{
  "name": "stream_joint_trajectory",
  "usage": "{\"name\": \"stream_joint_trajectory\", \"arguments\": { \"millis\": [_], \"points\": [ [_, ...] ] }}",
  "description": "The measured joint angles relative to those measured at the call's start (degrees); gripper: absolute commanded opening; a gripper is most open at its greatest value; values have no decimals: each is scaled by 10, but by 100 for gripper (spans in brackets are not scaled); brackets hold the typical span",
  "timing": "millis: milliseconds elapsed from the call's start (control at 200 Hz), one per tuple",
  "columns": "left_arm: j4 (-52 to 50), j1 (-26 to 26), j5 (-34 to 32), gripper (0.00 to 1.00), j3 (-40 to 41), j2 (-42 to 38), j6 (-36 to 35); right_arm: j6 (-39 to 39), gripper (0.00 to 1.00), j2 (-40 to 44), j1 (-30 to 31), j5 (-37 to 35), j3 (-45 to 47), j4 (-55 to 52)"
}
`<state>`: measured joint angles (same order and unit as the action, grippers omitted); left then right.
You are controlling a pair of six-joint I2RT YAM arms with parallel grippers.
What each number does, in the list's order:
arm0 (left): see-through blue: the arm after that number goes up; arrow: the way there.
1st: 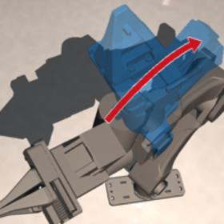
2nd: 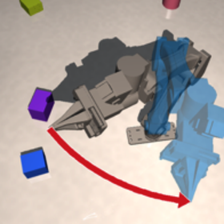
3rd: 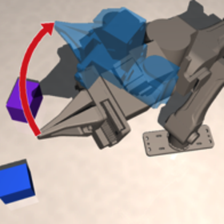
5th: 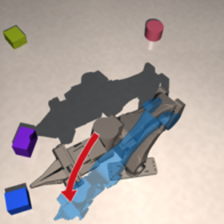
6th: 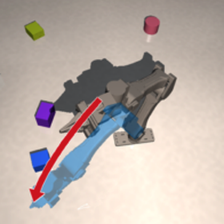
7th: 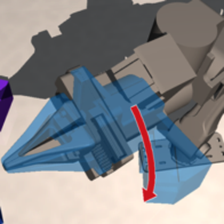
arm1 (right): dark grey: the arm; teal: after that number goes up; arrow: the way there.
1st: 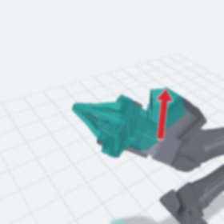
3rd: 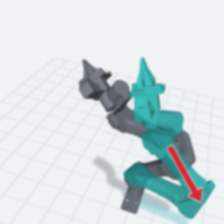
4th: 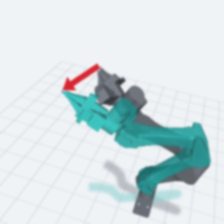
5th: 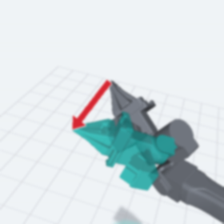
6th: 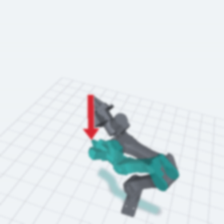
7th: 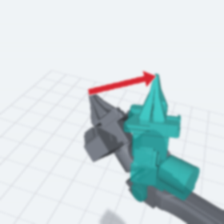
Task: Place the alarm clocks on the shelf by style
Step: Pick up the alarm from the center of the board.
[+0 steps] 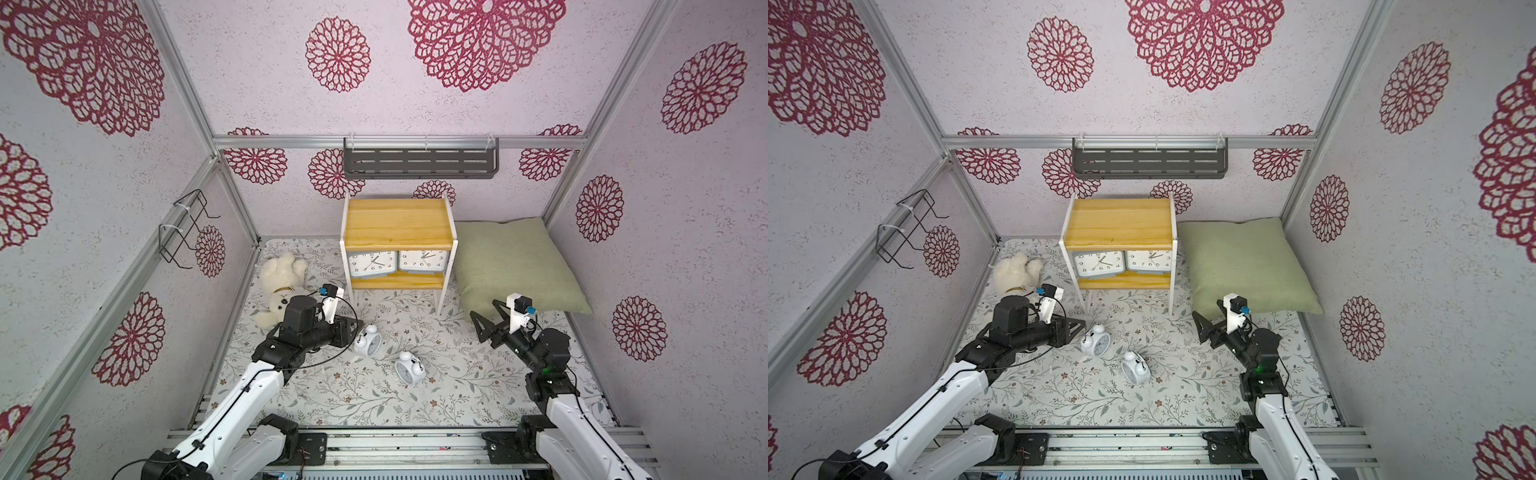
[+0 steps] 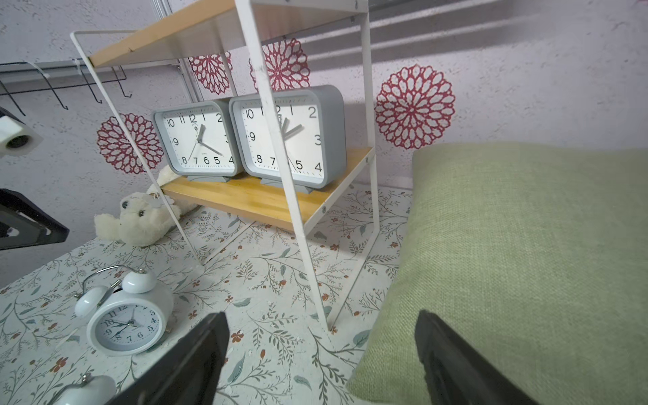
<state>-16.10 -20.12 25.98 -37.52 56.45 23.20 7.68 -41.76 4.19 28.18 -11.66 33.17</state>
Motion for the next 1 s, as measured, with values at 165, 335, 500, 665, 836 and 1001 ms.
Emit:
{"name": "stream_joint_trajectory", "arguments": {
  "millis": [165, 335, 500, 665, 836, 1001],
  "points": [
    [2, -18, -24, 35, 0, 31, -9, 10, 91, 23, 0, -12, 17, -13],
    [2, -29, -50, 34, 0, 53, -27, 16, 91, 21, 1, -12, 19, -16],
    [-2, -42, -70, 32, 0, 83, -43, 20, 91, 21, 1, -15, 19, -18],
    [-14, -52, -87, 25, -3, 108, -56, 20, 91, 21, 1, -15, 19, -18],
    [-26, -62, -98, 12, -21, 126, -70, 20, 91, 21, 1, -15, 19, -18],
    [-43, -67, -110, 3, -38, 136, -81, 20, 90, 21, 2, -14, 19, -17]
  ]
}}
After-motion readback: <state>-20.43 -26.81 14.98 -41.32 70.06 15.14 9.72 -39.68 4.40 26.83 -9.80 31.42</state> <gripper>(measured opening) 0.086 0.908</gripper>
